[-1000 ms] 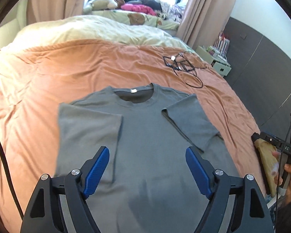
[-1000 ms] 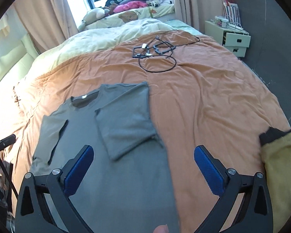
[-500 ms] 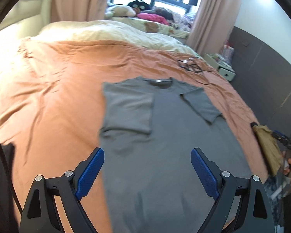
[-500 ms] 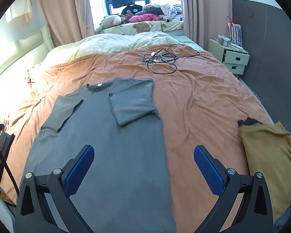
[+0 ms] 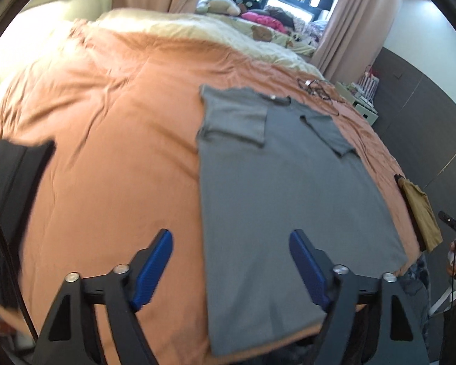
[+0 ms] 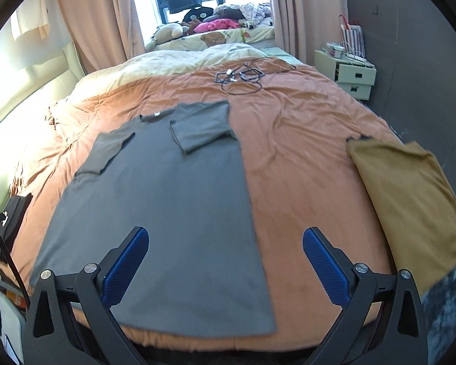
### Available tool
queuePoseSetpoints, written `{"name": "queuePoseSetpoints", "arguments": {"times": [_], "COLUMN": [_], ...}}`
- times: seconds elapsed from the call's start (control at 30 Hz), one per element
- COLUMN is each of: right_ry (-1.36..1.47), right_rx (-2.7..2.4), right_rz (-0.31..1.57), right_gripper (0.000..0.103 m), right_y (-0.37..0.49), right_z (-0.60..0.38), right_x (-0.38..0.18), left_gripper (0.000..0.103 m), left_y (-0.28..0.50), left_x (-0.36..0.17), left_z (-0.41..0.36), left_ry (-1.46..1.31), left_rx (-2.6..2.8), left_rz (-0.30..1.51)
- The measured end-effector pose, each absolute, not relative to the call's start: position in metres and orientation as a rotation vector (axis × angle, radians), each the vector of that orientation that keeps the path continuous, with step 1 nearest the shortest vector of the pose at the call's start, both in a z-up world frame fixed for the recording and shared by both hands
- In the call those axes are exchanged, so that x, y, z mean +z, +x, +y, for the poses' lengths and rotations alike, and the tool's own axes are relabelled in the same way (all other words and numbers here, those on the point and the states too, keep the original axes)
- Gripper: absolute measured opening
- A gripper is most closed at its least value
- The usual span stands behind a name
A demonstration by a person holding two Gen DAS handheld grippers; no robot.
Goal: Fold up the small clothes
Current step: 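Move both tools to the hem of the folded grey T-shirt, then close both tools on the shirt hem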
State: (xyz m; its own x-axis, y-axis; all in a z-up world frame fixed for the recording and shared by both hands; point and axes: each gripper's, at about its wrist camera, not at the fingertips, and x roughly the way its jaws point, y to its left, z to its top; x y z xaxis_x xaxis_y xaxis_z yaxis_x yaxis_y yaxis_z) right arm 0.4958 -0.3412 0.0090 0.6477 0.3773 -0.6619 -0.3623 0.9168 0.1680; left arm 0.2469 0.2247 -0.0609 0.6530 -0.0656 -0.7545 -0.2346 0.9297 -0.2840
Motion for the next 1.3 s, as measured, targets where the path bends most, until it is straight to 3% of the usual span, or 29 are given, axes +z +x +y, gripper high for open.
{"name": "queuePoseSetpoints", "arguments": {"times": [0.2, 0.27, 0.6, 0.67, 0.83, 1.1, 1.3], "right_ry": [0.119, 0.134, 0.314, 0.343, 0.422, 0.618, 0.755], "right_rx": [0.468, 0.474, 0.518, 0.523, 0.515, 0.538, 0.557], "right_rz": [0.840, 0.851, 0.913, 0.920, 0.927, 0.927, 0.918], "right_gripper": [0.081, 0.079, 0.070, 0.070, 0.070, 0.069, 0.061], "right_y": [0.488, 0.486, 0.483, 0.482, 0.485, 0.488, 0.486], "right_z": [-0.370, -0.378, -0.409, -0.414, -0.429, -0.449, -0.450], "right_x": [-0.023, -0.036, -0.088, -0.096, -0.112, -0.142, -0.164], "left_gripper": [0.069, 0.061, 0.061, 0.054, 0.051, 0.051, 0.051], "left_y": [0.200, 0.192, 0.168, 0.169, 0.173, 0.163, 0.166], "left_x": [-0.105, -0.116, -0.162, -0.171, -0.189, -0.203, -0.209], "left_z": [0.225, 0.226, 0.216, 0.213, 0.207, 0.216, 0.218], "left_ry": [-0.465, -0.494, -0.650, -0.694, -0.771, -1.009, -1.126], "left_rx": [0.096, 0.087, 0.042, 0.017, -0.006, -0.016, -0.005], "left_rz": [0.892, 0.902, 0.917, 0.927, 0.945, 0.894, 0.852]}}
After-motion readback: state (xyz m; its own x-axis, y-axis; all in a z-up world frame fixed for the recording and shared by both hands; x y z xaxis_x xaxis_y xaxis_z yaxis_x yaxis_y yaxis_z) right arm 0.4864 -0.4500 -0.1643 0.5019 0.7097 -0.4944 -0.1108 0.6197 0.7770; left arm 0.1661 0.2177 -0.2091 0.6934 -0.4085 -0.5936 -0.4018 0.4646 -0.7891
